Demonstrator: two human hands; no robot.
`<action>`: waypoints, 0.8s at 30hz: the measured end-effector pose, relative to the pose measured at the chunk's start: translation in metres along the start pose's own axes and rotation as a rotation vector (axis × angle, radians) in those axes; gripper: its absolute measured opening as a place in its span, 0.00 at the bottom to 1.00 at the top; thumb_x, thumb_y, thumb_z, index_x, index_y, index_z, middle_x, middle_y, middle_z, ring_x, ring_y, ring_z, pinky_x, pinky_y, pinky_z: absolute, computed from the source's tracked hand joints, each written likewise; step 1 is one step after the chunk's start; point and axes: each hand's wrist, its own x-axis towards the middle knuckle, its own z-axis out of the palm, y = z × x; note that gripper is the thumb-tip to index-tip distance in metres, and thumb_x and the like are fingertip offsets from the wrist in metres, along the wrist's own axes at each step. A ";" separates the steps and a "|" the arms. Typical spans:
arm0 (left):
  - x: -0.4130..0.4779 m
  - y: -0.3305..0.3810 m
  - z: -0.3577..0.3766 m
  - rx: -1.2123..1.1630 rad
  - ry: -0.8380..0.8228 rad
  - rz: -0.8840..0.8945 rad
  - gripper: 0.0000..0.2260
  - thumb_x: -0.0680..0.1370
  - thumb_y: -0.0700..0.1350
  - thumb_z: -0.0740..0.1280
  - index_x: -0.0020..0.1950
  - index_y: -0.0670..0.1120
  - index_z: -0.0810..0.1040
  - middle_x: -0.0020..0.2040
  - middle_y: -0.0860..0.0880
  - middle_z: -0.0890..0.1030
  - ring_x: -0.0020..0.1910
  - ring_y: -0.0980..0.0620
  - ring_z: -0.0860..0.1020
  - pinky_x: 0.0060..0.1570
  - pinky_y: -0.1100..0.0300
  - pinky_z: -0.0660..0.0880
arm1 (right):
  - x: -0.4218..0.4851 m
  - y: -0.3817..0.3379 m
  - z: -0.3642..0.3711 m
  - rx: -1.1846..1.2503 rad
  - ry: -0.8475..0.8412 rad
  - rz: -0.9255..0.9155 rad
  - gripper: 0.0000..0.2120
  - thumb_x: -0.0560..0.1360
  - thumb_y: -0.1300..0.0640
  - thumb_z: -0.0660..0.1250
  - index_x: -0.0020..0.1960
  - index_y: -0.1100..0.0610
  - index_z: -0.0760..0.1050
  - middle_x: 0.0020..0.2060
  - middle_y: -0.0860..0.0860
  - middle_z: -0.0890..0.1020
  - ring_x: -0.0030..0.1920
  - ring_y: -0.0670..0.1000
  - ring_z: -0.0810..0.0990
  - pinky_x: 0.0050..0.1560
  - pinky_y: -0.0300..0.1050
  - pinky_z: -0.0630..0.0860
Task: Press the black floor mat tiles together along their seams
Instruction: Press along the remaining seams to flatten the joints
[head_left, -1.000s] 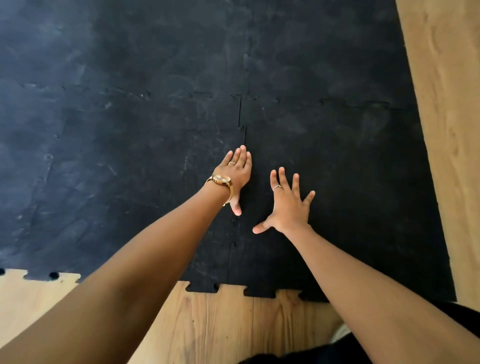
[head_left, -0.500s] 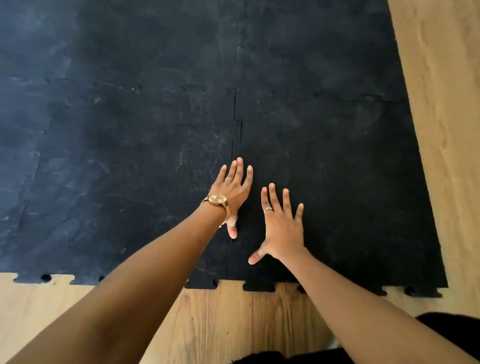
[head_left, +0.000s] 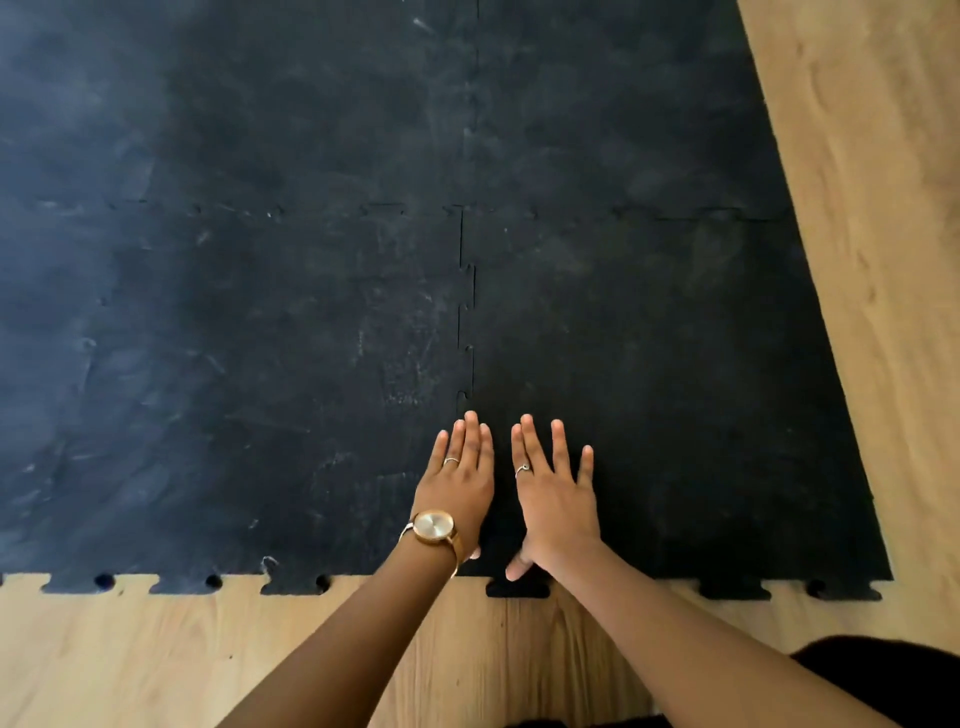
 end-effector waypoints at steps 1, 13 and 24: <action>0.002 -0.002 -0.004 -0.022 0.007 0.000 0.49 0.73 0.51 0.72 0.76 0.38 0.37 0.77 0.38 0.37 0.76 0.41 0.39 0.73 0.48 0.36 | 0.000 -0.001 -0.003 -0.016 0.001 -0.005 0.72 0.56 0.37 0.80 0.75 0.57 0.27 0.75 0.55 0.30 0.71 0.62 0.27 0.72 0.66 0.38; 0.106 -0.035 -0.074 -0.080 0.062 -0.047 0.71 0.54 0.61 0.81 0.74 0.38 0.31 0.76 0.38 0.34 0.75 0.42 0.34 0.72 0.49 0.35 | 0.086 0.017 -0.082 -0.070 -0.040 0.058 0.80 0.51 0.41 0.83 0.71 0.60 0.21 0.72 0.57 0.25 0.72 0.63 0.26 0.69 0.66 0.32; 0.152 -0.034 -0.146 0.026 0.143 -0.029 0.66 0.56 0.63 0.79 0.77 0.41 0.38 0.77 0.38 0.39 0.77 0.41 0.40 0.74 0.45 0.43 | 0.125 0.082 -0.142 -0.059 0.013 0.119 0.74 0.54 0.45 0.83 0.76 0.54 0.29 0.76 0.51 0.31 0.74 0.63 0.30 0.66 0.80 0.46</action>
